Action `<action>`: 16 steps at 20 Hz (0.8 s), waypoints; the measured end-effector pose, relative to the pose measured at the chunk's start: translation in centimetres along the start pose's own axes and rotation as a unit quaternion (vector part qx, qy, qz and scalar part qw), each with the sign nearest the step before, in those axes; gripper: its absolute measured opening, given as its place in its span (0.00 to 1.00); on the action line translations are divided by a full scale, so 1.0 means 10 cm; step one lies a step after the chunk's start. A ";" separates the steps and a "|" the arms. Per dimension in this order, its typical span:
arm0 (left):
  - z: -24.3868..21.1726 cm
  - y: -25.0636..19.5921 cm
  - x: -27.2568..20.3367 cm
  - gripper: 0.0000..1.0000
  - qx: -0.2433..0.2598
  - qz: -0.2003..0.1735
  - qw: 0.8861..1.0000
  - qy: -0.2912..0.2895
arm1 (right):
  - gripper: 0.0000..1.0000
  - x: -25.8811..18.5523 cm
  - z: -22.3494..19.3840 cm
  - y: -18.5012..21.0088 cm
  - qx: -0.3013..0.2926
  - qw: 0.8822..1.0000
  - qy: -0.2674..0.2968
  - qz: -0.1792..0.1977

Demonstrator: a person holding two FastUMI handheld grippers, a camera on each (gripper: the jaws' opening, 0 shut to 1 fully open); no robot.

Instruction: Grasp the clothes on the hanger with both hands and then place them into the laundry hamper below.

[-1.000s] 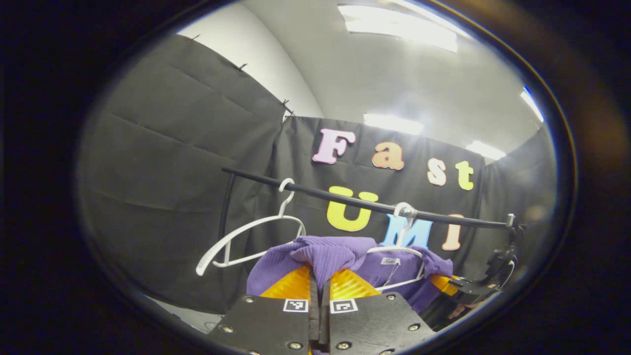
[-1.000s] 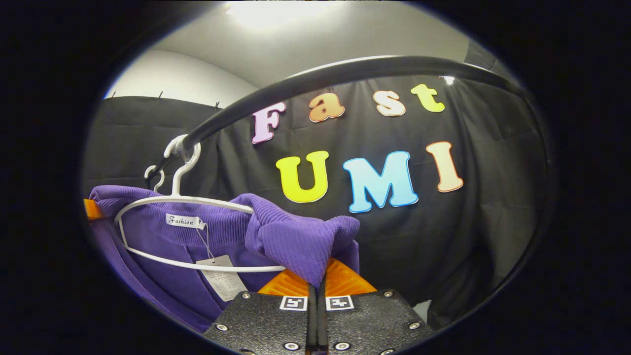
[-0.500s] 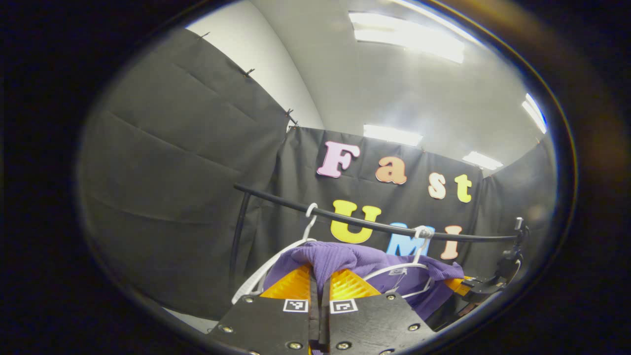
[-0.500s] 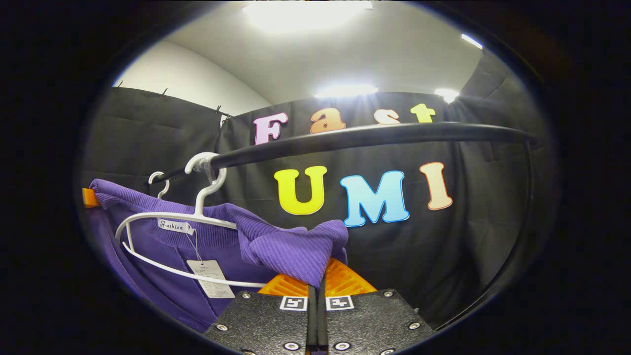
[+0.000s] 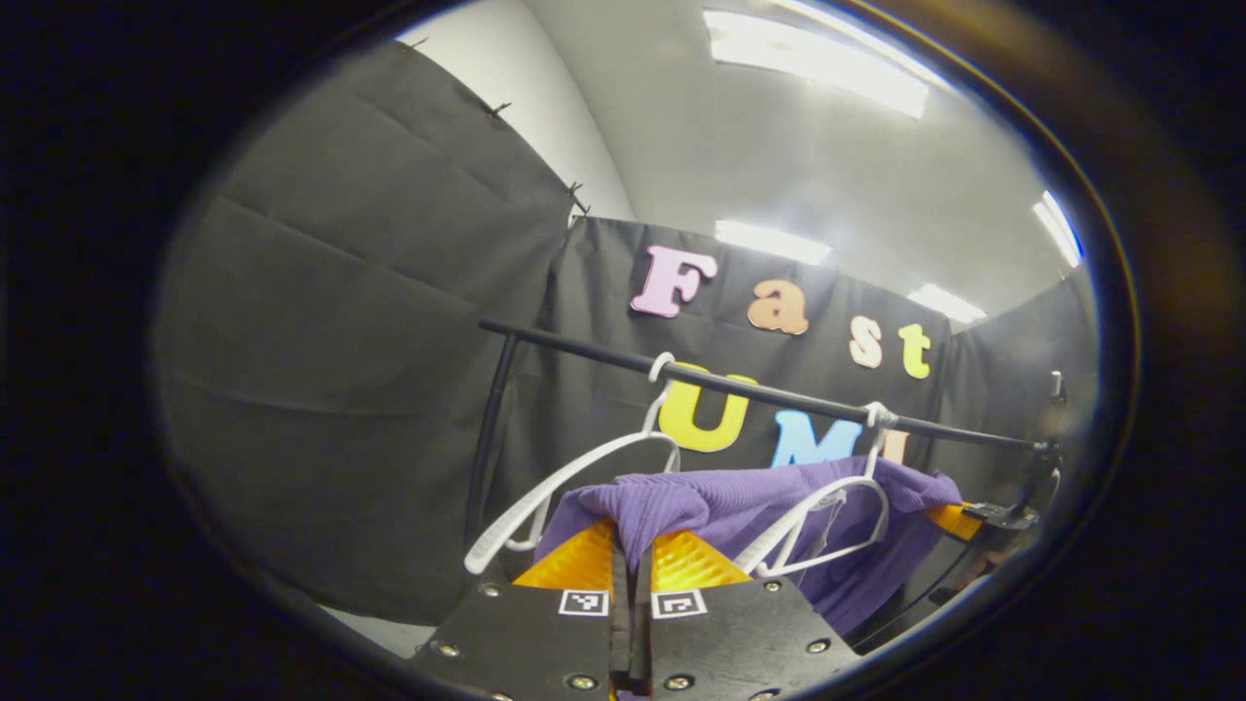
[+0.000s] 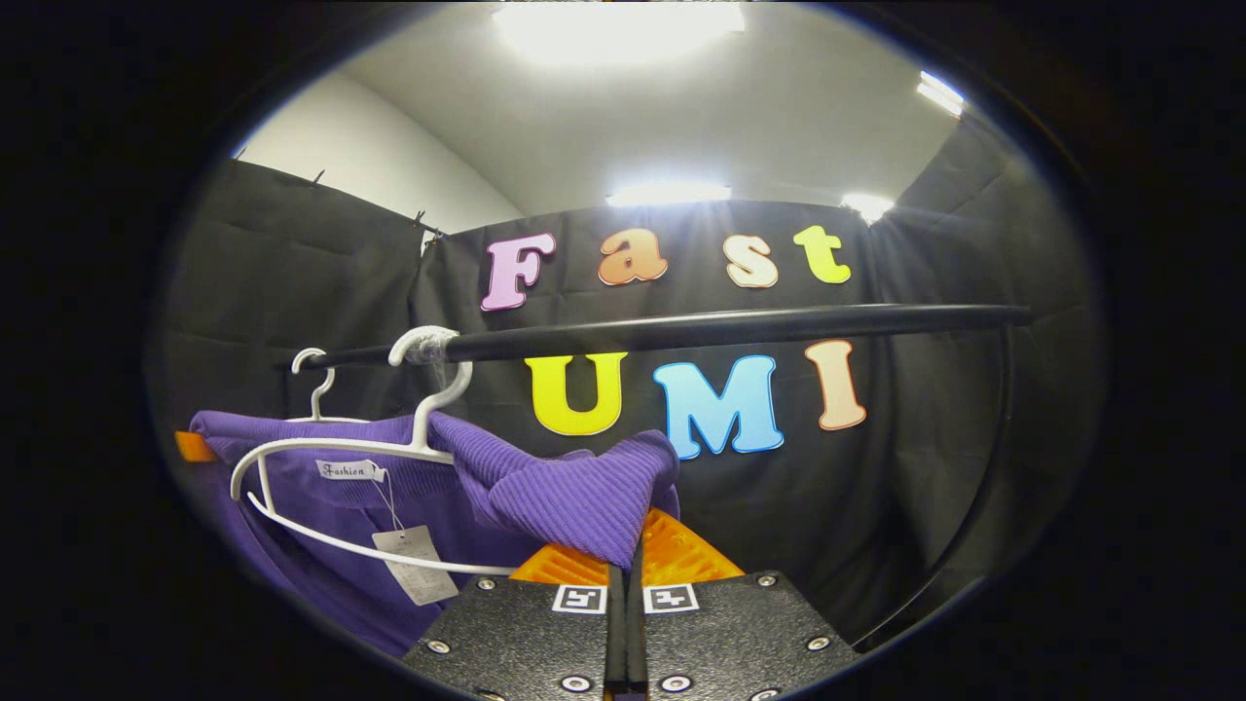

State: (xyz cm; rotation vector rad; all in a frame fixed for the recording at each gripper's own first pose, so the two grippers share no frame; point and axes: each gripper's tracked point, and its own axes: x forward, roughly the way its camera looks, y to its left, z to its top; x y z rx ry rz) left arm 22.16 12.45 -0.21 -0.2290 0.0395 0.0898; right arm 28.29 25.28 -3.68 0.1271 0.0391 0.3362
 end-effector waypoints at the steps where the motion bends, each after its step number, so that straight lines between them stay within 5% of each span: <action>1: -0.07 0.02 0.02 0.01 0.001 0.000 1.000 0.006 | 0.00 0.00 0.01 0.00 -0.001 1.000 0.000 -0.001; 12: -0.70 -0.13 0.02 0.06 -0.008 0.013 0.999 0.038 | 0.00 0.14 -0.02 -0.15 0.000 1.000 -0.011 0.002; 16: -0.86 -0.27 -0.07 0.01 -0.027 0.028 0.998 0.044 | 0.00 0.29 -0.05 -0.31 -0.004 1.000 -0.017 0.008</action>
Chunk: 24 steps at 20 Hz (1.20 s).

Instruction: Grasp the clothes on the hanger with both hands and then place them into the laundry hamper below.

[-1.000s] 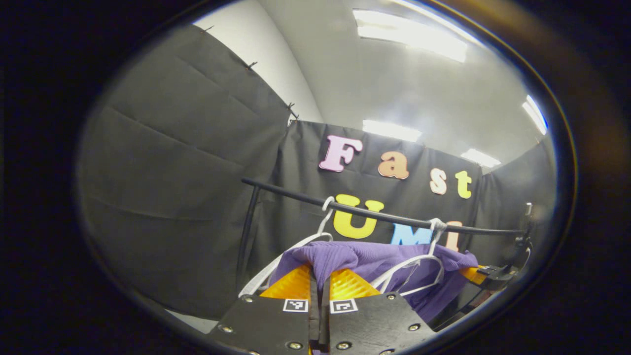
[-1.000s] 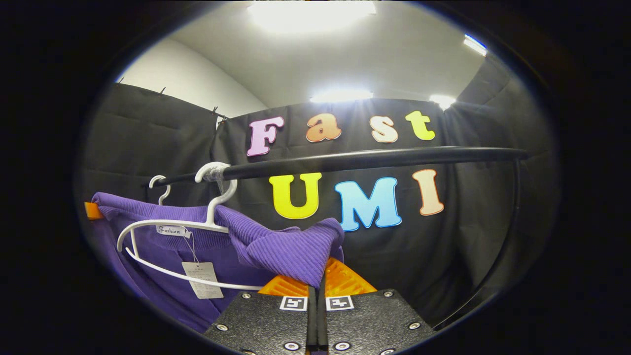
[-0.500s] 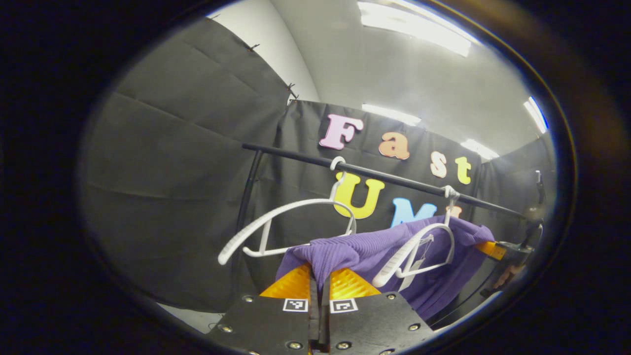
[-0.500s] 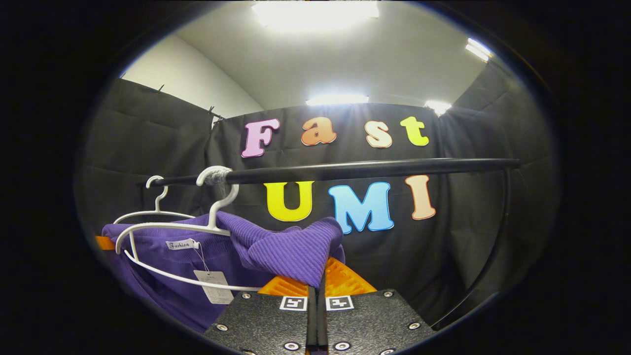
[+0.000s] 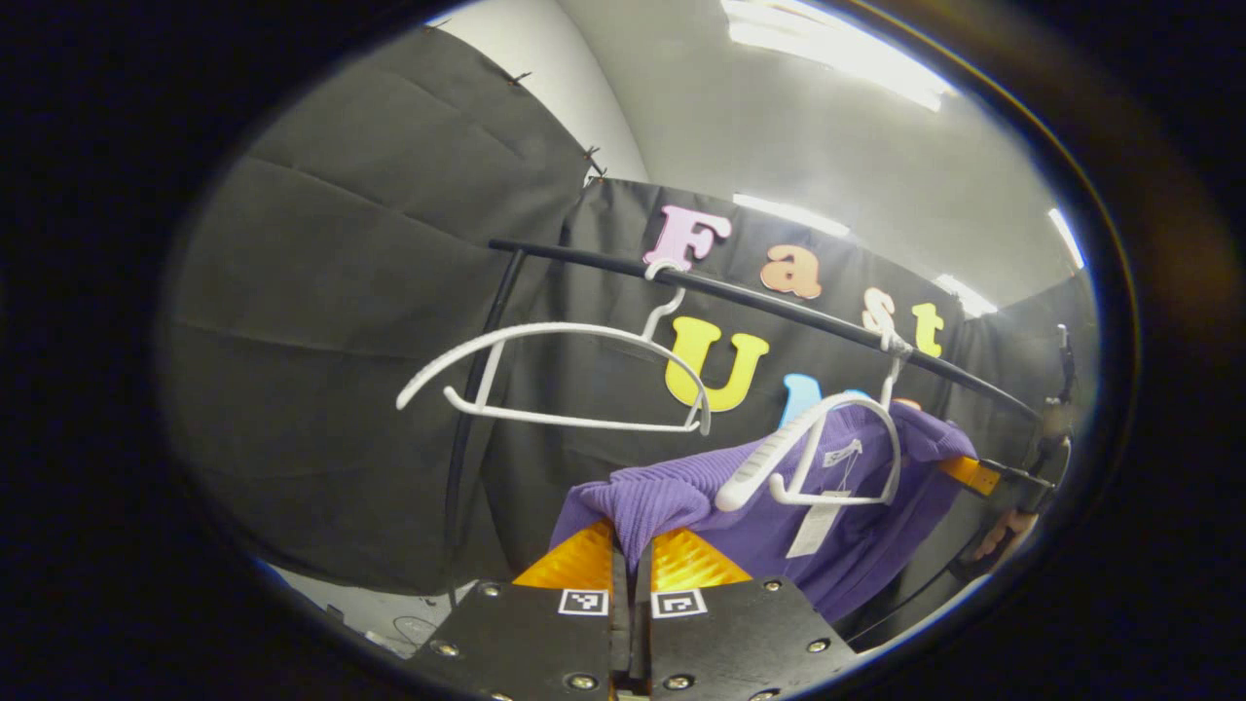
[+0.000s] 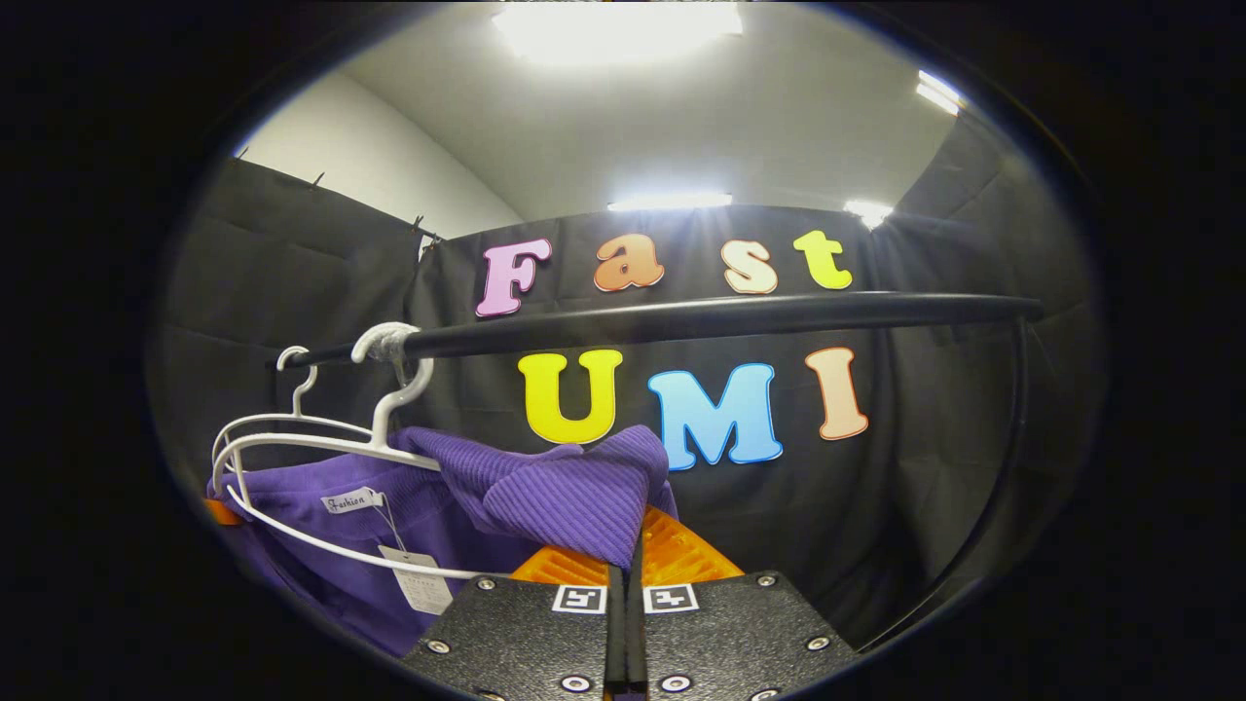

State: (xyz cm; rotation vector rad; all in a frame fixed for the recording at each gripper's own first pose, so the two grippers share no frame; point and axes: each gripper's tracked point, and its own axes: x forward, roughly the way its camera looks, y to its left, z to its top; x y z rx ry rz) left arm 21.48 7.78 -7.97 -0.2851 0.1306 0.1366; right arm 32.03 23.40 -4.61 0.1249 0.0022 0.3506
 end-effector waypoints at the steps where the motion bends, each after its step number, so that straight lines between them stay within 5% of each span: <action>1: -0.04 -0.06 -0.01 0.01 0.003 0.002 1.000 0.003 | 0.00 0.04 -0.02 -0.05 0.000 1.000 -0.001 0.001; 18: -0.28 -0.89 0.14 0.01 0.062 0.060 0.996 0.000 | 0.00 0.50 -0.32 -1.00 -0.034 0.999 -0.009 0.032; 24: -0.44 -1.17 0.25 0.01 0.057 0.042 0.997 0.009 | 0.00 0.44 -0.56 -1.30 -0.031 0.999 0.014 0.024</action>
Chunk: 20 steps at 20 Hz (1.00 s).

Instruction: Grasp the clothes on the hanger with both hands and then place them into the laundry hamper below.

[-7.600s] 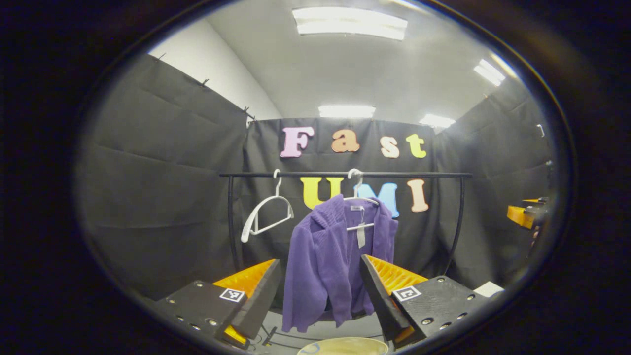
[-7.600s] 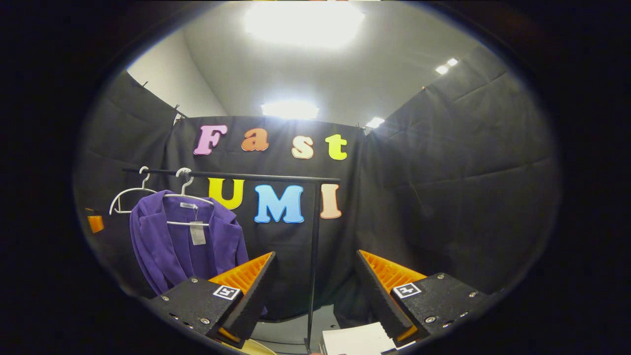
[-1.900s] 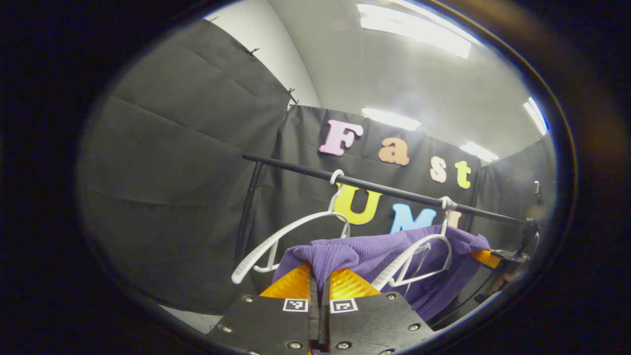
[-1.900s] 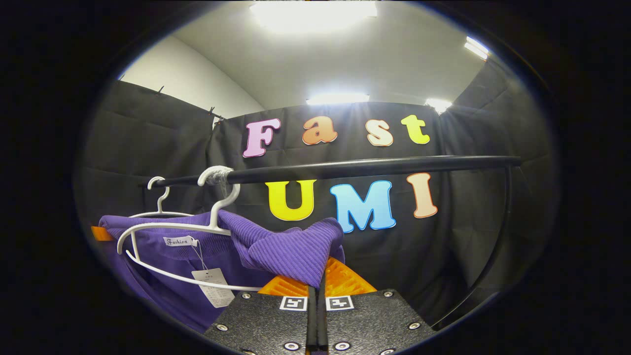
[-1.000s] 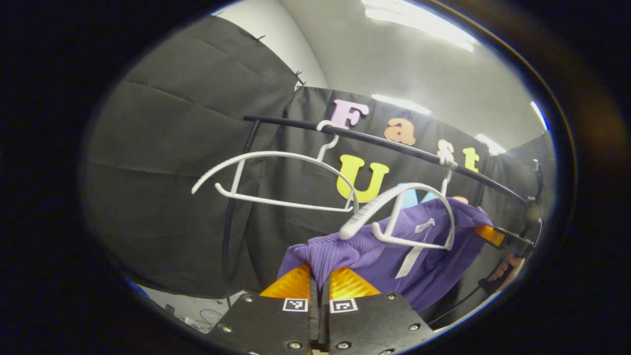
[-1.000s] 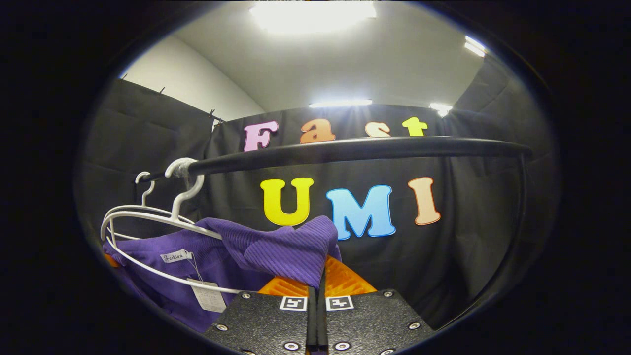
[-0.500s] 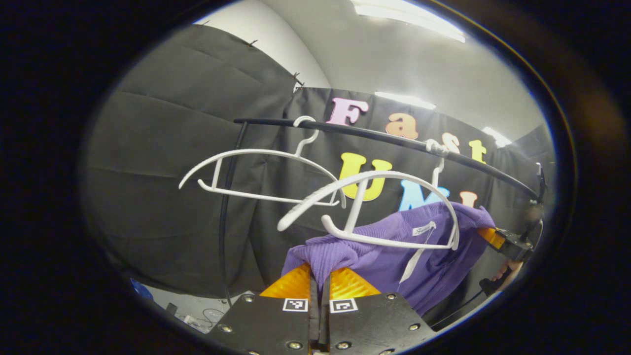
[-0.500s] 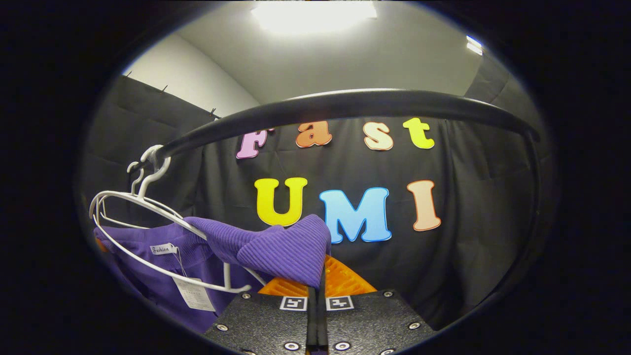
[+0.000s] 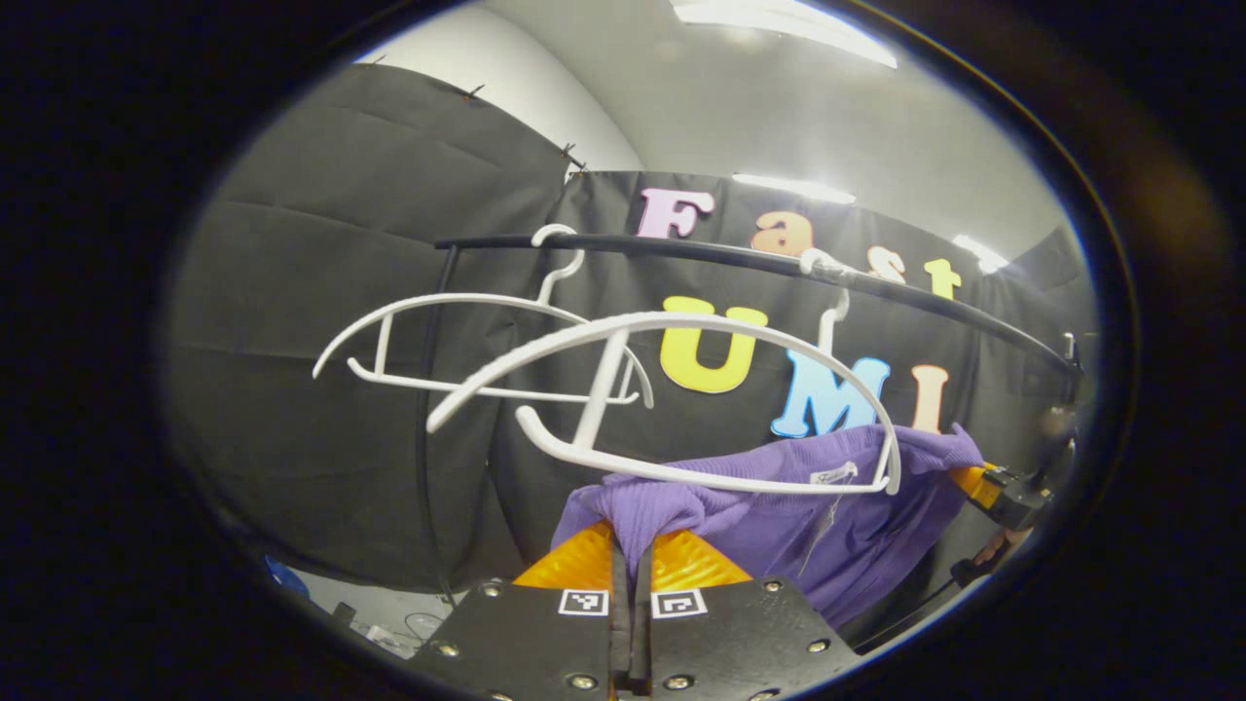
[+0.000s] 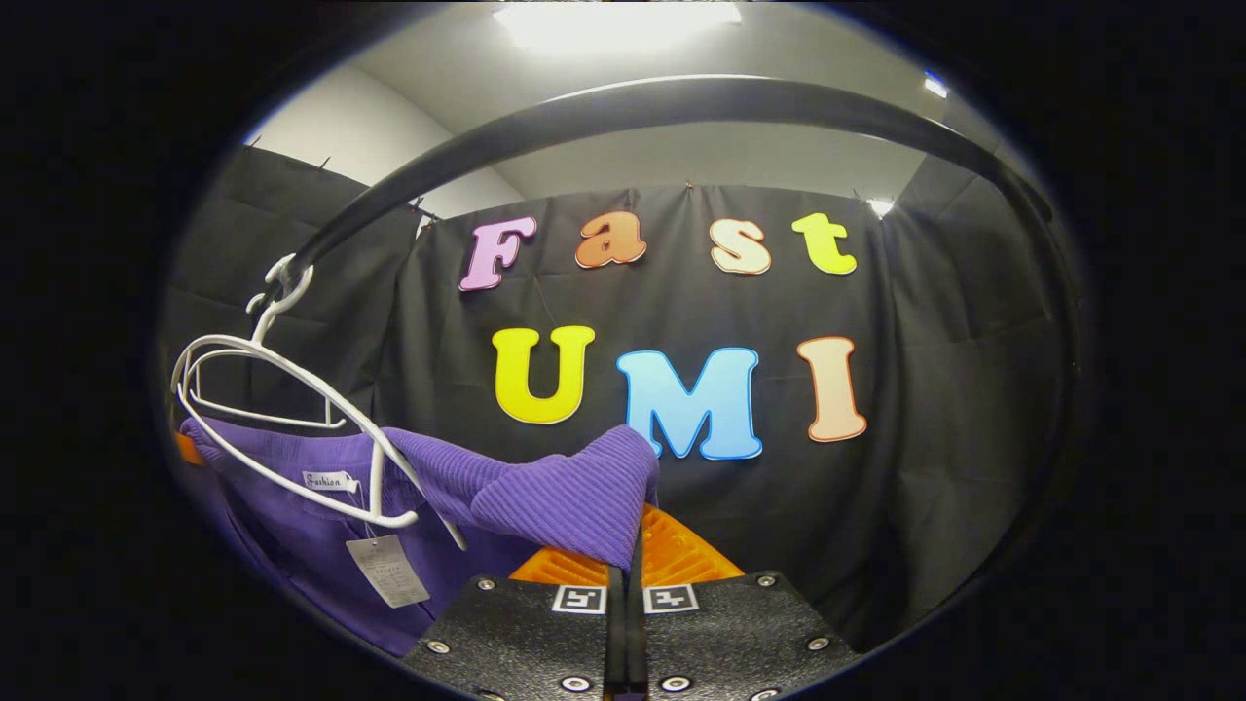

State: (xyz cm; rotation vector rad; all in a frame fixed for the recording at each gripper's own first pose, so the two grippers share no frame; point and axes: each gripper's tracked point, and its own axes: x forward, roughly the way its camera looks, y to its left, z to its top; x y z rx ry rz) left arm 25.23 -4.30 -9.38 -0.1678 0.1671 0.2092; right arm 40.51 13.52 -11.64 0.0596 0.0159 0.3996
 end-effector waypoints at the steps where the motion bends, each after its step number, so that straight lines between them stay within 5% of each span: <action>1: -0.04 -0.06 0.04 0.01 -0.002 -0.004 1.000 0.004 | 0.00 -0.01 -0.05 -0.04 -0.002 1.000 0.006 -0.003; 8: -0.35 -0.38 0.12 0.06 -0.002 -0.026 0.999 0.032 | 0.00 -0.24 -0.42 0.01 -0.002 0.998 0.051 0.022; 11: -0.49 -0.45 0.04 0.01 -0.011 -0.039 0.998 0.046 | 0.00 -0.48 -0.56 0.07 -0.003 0.997 0.069 0.030; 20: -0.86 -0.25 -0.51 0.01 -0.001 -0.086 0.992 0.090 | 0.00 -1.24 -0.68 0.29 0.009 0.994 0.106 -0.001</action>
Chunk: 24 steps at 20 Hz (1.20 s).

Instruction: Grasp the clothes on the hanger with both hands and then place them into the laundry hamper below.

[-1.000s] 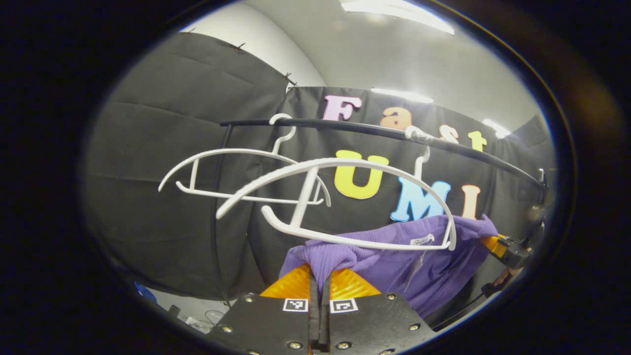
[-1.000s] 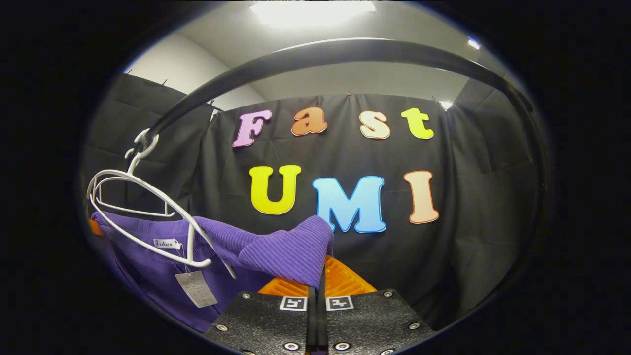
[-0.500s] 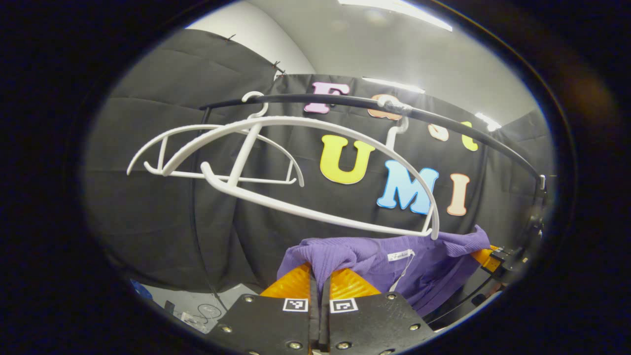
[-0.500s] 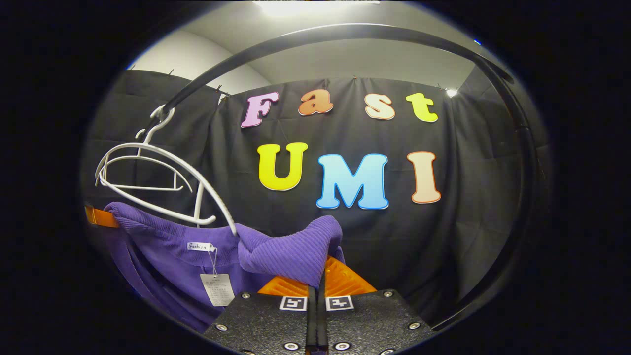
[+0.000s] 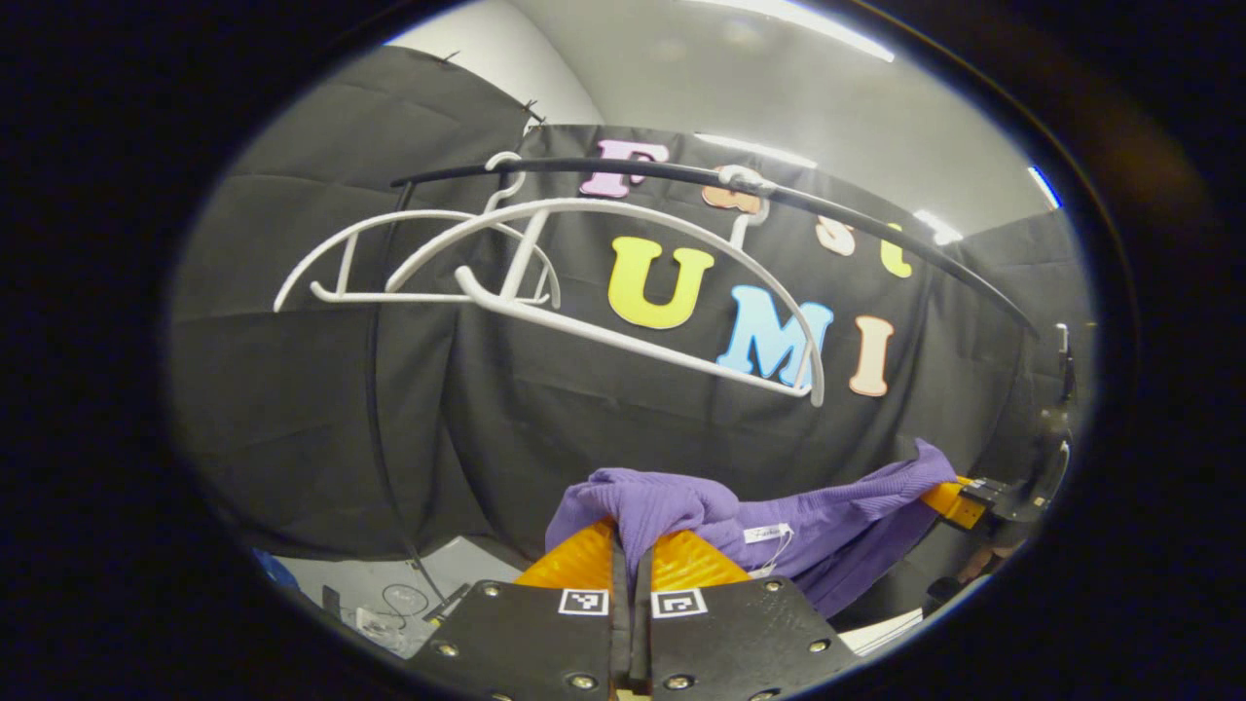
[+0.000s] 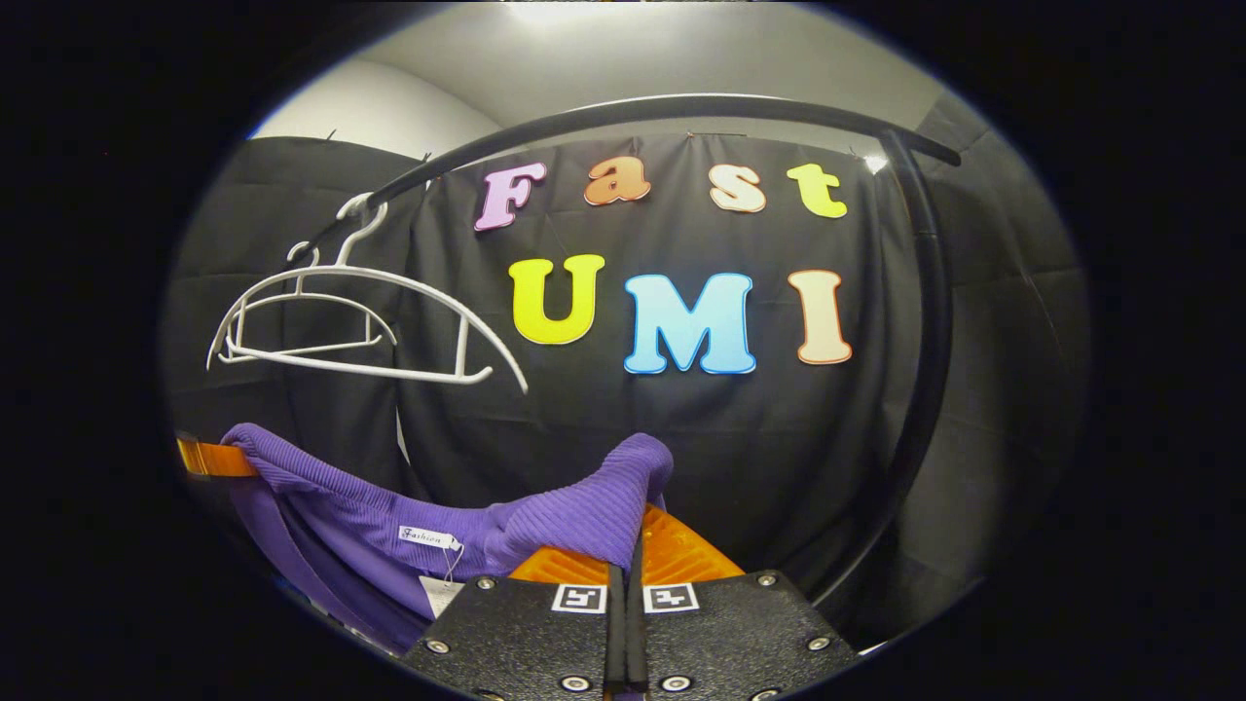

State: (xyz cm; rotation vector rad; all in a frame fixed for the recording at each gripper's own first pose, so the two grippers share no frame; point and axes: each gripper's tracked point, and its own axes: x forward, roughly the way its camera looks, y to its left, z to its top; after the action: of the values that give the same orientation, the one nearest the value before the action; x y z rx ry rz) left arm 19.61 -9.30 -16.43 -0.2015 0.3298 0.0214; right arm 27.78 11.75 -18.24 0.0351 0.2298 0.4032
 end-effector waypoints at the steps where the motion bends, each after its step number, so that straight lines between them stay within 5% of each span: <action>1: -0.05 0.04 -0.10 0.01 0.006 -0.008 1.000 0.003 | 0.00 -0.12 0.00 0.04 0.003 1.000 -0.001 -0.008; 15: -1.01 0.67 -0.95 0.01 0.033 -0.117 0.987 0.101 | 0.00 -1.64 -0.75 1.13 0.060 0.992 0.069 -0.086; 24: -1.94 0.82 -1.08 0.01 0.034 -0.114 0.977 0.176 | 0.00 -1.90 -1.71 1.55 0.072 0.980 0.166 -0.083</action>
State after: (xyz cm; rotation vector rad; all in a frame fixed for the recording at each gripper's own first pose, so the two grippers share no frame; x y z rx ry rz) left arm 2.80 -5.01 -32.48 -0.1744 0.6581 -0.2547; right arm 0.88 18.36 -29.55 0.0895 0.5881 0.2225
